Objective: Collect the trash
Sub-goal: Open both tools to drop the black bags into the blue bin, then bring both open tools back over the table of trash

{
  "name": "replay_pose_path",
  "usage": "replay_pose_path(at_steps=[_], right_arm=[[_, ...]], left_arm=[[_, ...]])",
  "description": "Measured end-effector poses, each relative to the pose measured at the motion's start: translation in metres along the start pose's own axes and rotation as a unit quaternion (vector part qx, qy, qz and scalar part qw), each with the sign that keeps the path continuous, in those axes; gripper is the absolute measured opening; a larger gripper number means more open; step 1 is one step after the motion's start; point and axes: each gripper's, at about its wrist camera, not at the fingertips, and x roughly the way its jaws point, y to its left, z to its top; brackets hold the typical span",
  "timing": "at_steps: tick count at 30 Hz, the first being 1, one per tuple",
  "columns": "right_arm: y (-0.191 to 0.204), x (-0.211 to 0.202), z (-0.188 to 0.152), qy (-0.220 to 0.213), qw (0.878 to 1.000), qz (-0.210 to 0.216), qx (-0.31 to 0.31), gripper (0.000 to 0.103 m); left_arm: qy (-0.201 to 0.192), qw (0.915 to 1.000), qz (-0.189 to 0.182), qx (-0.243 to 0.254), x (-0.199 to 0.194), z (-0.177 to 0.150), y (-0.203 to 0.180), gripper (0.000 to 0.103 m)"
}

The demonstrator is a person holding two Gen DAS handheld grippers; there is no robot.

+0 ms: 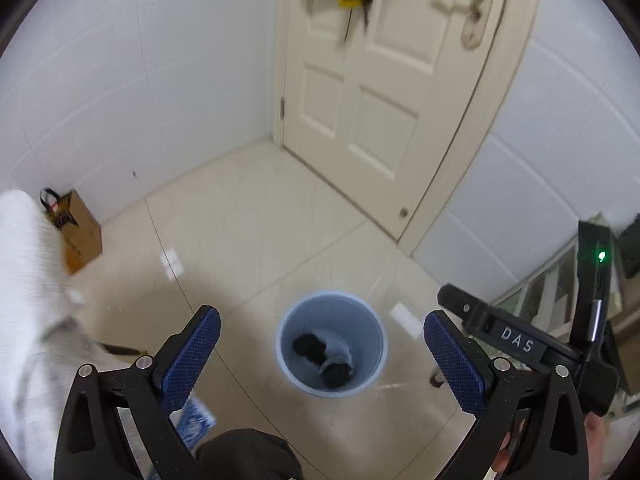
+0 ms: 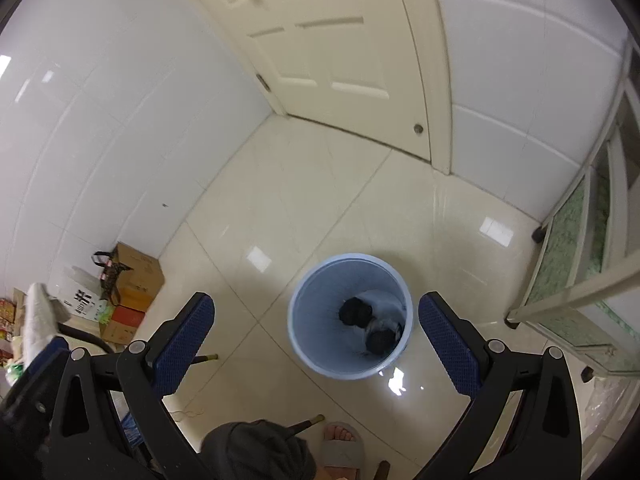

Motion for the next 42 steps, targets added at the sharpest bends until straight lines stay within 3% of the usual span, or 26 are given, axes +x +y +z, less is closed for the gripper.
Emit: replay_pose_path(at_steps=[7, 16, 23, 29, 34, 41, 42], right_arm=[[0.047, -0.074, -0.017, -0.046, 0.998, 0.031, -0.028, 0.103], [0.157, -0.152, -0.049, -0.087, 0.986, 0.100, -0.105, 0.103], [0.265, -0.187, -0.094, -0.094, 0.961, 0.156, -0.209, 0.103], [0.328, -0.195, -0.131, -0.090, 0.939, 0.180, -0.278, 0.103], [0.361, -0.200, -0.161, -0.082, 0.920, 0.196, -0.330, 0.103], [0.408, -0.190, -0.206, -0.052, 0.891, 0.205, -0.401, 0.103], [0.413, -0.188, -0.212, -0.049, 0.888, 0.205, -0.409, 0.103]], left_arm=[[-0.081, 0.9967, 0.007, 0.001, -0.102, -0.031, 0.025, 0.102], [-0.158, 0.9851, 0.055, -0.042, -0.240, -0.090, 0.081, 0.102], [-0.200, 0.9691, 0.119, -0.081, -0.331, -0.166, 0.129, 0.102], [-0.226, 0.9513, 0.170, -0.122, -0.406, -0.234, 0.137, 0.102], [-0.228, 0.9383, 0.208, -0.156, -0.437, -0.286, 0.147, 0.102], [-0.210, 0.9249, 0.240, -0.207, -0.454, -0.320, 0.165, 0.102], [-0.207, 0.9239, 0.242, -0.212, -0.457, -0.313, 0.168, 0.102]])
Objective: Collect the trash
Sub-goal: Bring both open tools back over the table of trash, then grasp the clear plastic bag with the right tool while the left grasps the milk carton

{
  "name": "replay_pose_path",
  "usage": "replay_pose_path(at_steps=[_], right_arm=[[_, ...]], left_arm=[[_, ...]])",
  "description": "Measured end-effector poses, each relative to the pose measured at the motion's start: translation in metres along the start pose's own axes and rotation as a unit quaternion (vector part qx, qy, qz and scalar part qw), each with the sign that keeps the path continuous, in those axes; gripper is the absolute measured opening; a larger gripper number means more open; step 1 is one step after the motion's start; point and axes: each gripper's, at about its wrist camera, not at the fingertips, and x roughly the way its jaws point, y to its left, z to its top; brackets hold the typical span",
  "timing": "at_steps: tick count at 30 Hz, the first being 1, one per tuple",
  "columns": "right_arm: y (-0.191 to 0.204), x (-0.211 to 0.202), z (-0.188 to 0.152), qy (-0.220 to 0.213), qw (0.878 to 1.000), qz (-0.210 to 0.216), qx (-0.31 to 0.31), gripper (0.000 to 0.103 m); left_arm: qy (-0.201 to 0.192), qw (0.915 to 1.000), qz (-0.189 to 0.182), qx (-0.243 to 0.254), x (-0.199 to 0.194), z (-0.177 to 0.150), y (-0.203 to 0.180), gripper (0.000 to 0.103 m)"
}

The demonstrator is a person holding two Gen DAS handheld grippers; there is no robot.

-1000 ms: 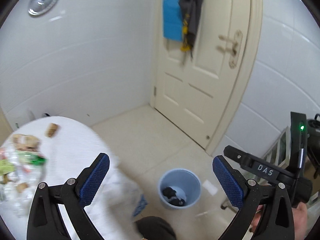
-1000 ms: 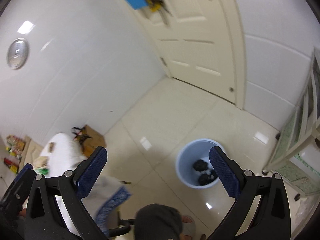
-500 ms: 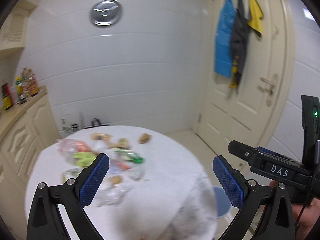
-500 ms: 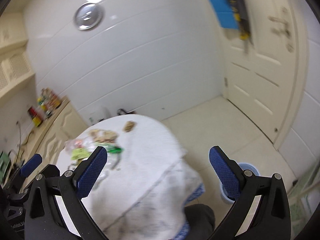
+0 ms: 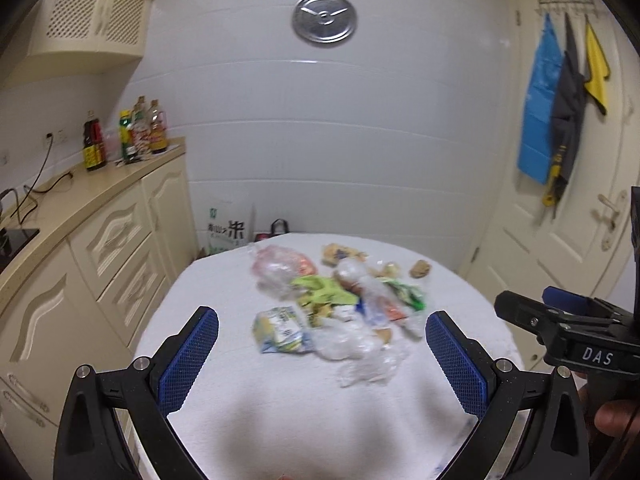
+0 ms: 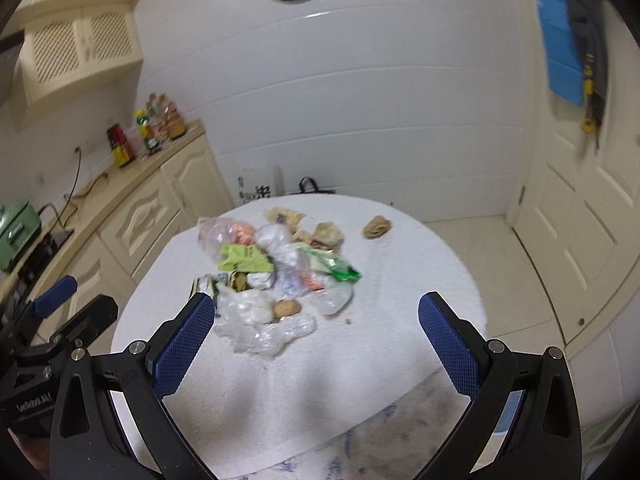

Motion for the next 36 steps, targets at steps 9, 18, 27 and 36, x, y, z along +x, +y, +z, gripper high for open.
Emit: replay_pose_path(at_steps=[9, 18, 27, 36], right_arm=[[0.050, 0.073, -0.003, 0.066, 0.995, 0.025, -0.073, 0.103], [0.075, 0.145, -0.008, 0.126, 0.984, 0.045, -0.115, 0.100], [0.089, 0.187, -0.027, 0.170, 0.969, 0.051, -0.170, 0.054], [0.054, 0.159, -0.017, 0.136, 0.983, 0.082, -0.096, 0.049]], left_arm=[[0.042, 0.9980, 0.037, -0.028, 0.022, 0.018, 0.018, 0.102], [0.094, 0.9936, 0.045, -0.043, 0.087, 0.040, 0.036, 0.102], [0.134, 0.9885, 0.040, -0.058, 0.156, 0.054, 0.051, 0.102], [0.171, 0.9840, 0.027, -0.045, 0.225, 0.051, 0.041, 0.102]])
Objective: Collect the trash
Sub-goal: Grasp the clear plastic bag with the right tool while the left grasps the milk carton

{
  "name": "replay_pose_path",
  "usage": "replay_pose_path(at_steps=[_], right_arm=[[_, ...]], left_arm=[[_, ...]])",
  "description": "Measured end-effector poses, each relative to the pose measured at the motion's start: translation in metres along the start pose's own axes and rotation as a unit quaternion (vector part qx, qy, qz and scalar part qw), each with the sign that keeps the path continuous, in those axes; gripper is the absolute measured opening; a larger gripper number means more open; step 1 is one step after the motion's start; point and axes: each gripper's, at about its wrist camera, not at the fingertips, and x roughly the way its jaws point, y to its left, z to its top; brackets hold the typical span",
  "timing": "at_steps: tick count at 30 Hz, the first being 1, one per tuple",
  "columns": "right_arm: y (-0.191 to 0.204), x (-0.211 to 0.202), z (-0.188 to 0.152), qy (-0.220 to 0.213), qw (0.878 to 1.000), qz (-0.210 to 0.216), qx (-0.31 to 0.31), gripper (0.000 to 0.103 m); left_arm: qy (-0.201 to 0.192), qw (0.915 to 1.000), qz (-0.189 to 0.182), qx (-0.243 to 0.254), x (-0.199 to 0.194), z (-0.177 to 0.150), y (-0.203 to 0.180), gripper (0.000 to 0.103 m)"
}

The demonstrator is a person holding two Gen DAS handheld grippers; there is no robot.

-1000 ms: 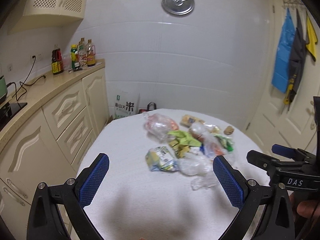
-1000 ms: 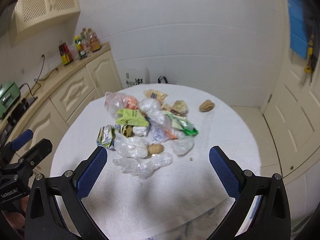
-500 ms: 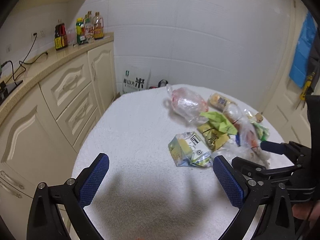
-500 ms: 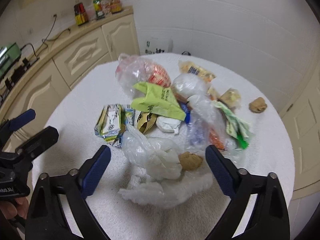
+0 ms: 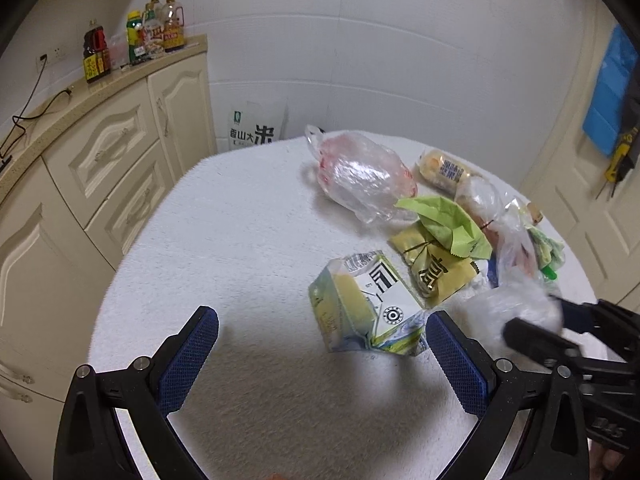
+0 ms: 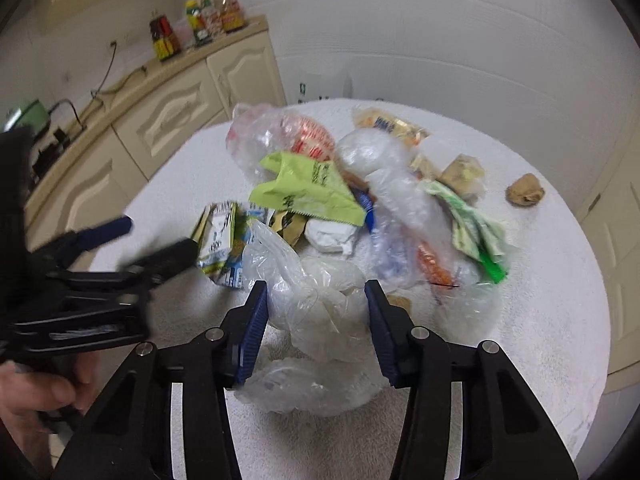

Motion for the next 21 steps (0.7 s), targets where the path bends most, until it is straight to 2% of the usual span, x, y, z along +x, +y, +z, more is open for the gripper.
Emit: replay_pose_path(at_steps=[8, 11, 13, 21], right_arm=[[-0.021, -0.032, -0.002, -0.033, 0.999, 0.000, 0.031, 0.049], [-0.023, -0.036, -0.002, -0.036, 0.999, 0.002, 0.039, 0.049], [-0.027, -0.040, -0.003, -0.039, 0.998, 0.004, 0.045, 0.049], [-0.034, -0.054, -0.014, -0.050, 0.997, 0.014, 0.061, 0.049]], left_arm=[[0.049, 0.9988, 0.010, 0.004, 0.068, 0.016, -0.015, 0.101], [0.034, 0.9988, 0.030, 0.018, 0.082, 0.022, -0.024, 0.092], [0.023, 0.9991, 0.026, 0.025, 0.085, 0.026, -0.027, 0.071], [0.021, 0.9995, -0.019, 0.013, 0.095, 0.024, -0.012, 0.064]])
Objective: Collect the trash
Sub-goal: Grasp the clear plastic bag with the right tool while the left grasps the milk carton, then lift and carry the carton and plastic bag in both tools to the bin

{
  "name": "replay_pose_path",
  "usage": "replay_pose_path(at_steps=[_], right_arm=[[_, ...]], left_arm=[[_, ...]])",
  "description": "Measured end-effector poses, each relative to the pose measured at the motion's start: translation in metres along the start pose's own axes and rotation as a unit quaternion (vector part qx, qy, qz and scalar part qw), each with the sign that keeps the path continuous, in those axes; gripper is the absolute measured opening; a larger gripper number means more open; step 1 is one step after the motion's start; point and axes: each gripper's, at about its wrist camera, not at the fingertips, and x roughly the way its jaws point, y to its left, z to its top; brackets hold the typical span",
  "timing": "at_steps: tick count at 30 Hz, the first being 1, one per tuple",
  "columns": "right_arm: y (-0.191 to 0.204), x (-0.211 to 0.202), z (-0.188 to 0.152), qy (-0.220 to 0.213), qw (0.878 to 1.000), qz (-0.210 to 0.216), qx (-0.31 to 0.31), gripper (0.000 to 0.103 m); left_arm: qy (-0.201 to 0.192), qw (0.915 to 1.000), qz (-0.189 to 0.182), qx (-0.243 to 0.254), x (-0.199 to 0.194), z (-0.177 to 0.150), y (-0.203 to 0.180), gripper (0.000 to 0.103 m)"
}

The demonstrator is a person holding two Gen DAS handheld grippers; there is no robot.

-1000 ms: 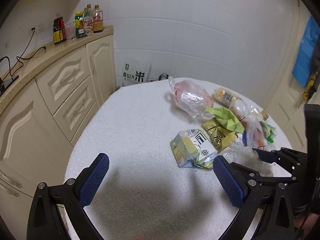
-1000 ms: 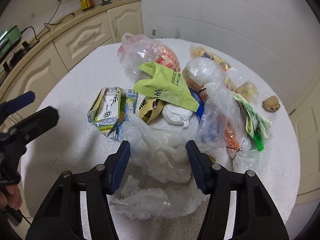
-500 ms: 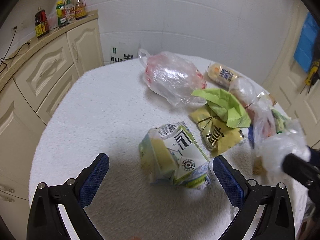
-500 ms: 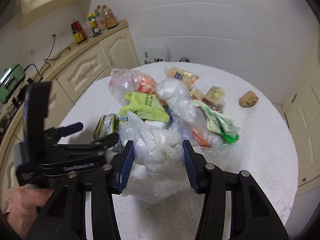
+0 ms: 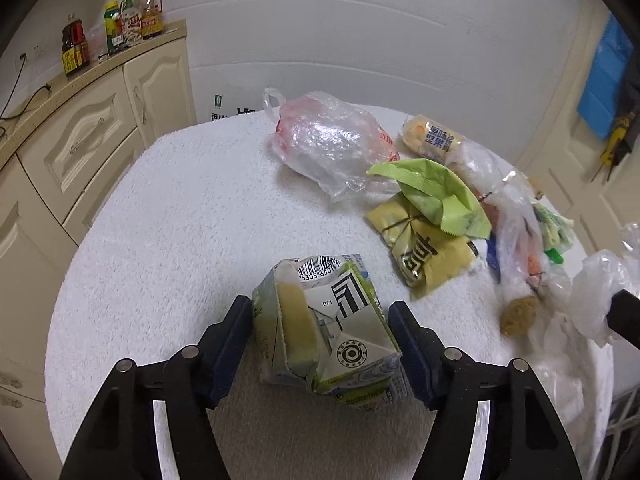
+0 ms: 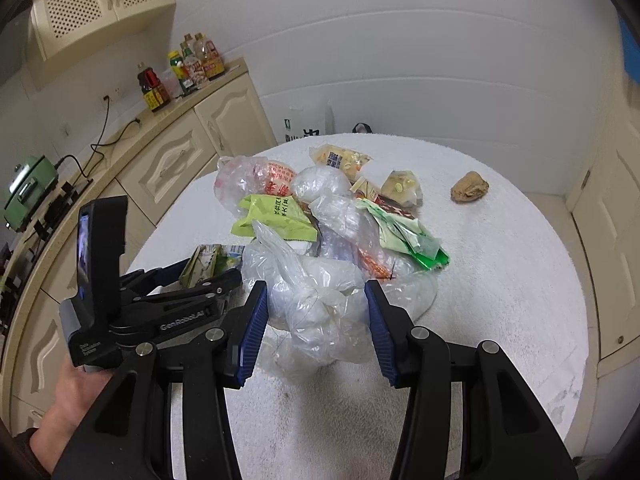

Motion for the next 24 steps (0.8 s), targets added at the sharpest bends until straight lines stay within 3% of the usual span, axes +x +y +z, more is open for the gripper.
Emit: replay_pose_path(at_steps=[8, 16, 24], right_arm=[[-0.003, -0.014, -0.011, -0.005, 1.000, 0.006, 0.012, 0.049], [-0.005, -0.027, -0.023, -0.009, 1.000, 0.008, 0.018, 0.049], [-0.007, -0.044, -0.027, -0.025, 0.999, 0.009, 0.022, 0.049]], left_arm=[[-0.009, 0.9999, -0.014, -0.004, -0.007, -0.015, 0.018, 0.063], [-0.018, 0.9996, -0.017, 0.012, -0.017, -0.025, 0.010, 0.062], [-0.053, 0.9979, -0.019, 0.031, -0.040, -0.026, 0.002, 0.059]])
